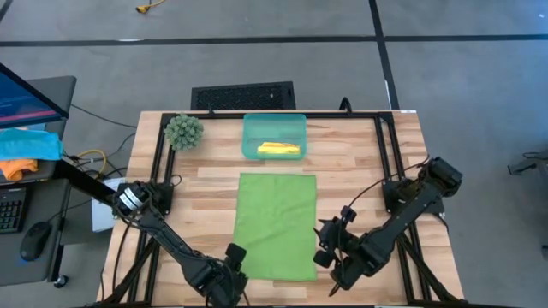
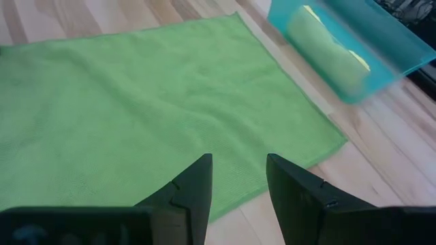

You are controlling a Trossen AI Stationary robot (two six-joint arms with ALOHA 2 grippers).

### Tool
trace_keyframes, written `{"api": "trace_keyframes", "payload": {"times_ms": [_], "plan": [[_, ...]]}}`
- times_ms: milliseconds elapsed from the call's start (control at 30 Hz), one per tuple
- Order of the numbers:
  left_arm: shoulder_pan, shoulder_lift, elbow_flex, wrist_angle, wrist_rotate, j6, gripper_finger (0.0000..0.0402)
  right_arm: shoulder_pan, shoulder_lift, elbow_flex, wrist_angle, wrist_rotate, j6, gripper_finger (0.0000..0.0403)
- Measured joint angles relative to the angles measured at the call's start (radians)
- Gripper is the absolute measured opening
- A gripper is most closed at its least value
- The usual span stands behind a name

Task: Roll microfiber towels into tight, uniform cylinder then place into a basket
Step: Fold the green microfiber cloth

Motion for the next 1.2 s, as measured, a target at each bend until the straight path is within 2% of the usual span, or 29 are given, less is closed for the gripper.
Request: {"api": "trace_keyframes", "payload": {"times_ms": [100, 233, 400, 633, 767, 1033, 1200], "plan": [[-0.001, 0.000, -0.014, -0.005, -0.040, -0.025, 0.0139, 0.000, 0.000, 0.000, 0.002, 0.000, 0.000, 0.0162], [0.001, 0.000, -0.036, 0.008, 0.031, -0.039, 0.0139, -0.001, 0.000, 0.000, 0.003, 0.000, 0.000, 0.0162], [0.001, 0.000, -0.049, 0.030, 0.042, -0.057, 0.0139, -0.001, 0.000, 0.000, 0.016, -0.005, 0.000, 0.0162], [0.001, -0.002, -0.062, 0.050, 0.049, -0.076, 0.0137, 0.013, 0.000, -0.001, 0.083, -0.136, -0.046, 0.0162], [0.003, -0.002, -0.062, 0.054, 0.060, -0.091, 0.0109, 0.042, 0.000, -0.001, 0.137, -0.190, -0.099, 0.0162], [0.002, -0.001, -0.063, 0.072, 0.044, -0.102, 0.0009, 0.115, 0.000, -0.045, 0.287, -0.191, -0.208, 0.0162], [0.004, -0.001, -0.064, 0.084, 0.013, -0.102, 0.0010, 0.136, 0.001, -0.141, 0.443, -0.221, -0.269, 0.0162]]}}
